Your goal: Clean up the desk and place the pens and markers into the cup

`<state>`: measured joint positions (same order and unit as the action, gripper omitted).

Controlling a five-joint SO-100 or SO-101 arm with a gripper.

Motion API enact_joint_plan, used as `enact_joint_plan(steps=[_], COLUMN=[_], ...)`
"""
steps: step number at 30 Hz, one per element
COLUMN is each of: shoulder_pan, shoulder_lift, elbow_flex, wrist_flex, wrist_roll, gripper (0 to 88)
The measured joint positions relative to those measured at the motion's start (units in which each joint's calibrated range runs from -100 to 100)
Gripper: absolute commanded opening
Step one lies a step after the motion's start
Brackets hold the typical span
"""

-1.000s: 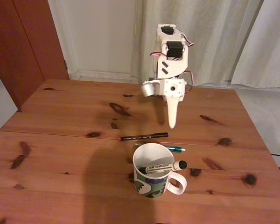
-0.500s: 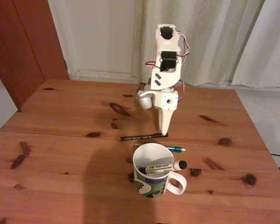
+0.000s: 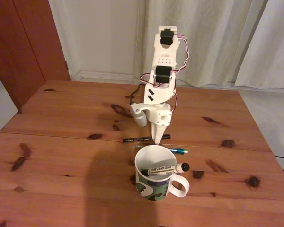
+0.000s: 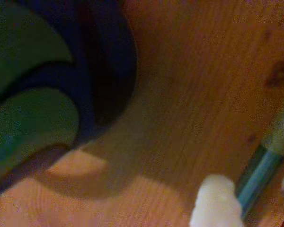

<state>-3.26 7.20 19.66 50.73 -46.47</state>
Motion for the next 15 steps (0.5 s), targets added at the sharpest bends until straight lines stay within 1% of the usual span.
enact_joint_plan(steps=[6, 12, 15], shoulder_pan=[0.7, 2.2, 2.0], shoulder_lift=[0.4, 0.6, 0.6], elbow_flex=[0.0, 3.9, 5.4], wrist_flex=[0.0, -0.1, -0.1], wrist_roll=[1.5, 4.9, 5.6], gripper=[10.9, 10.9, 10.9])
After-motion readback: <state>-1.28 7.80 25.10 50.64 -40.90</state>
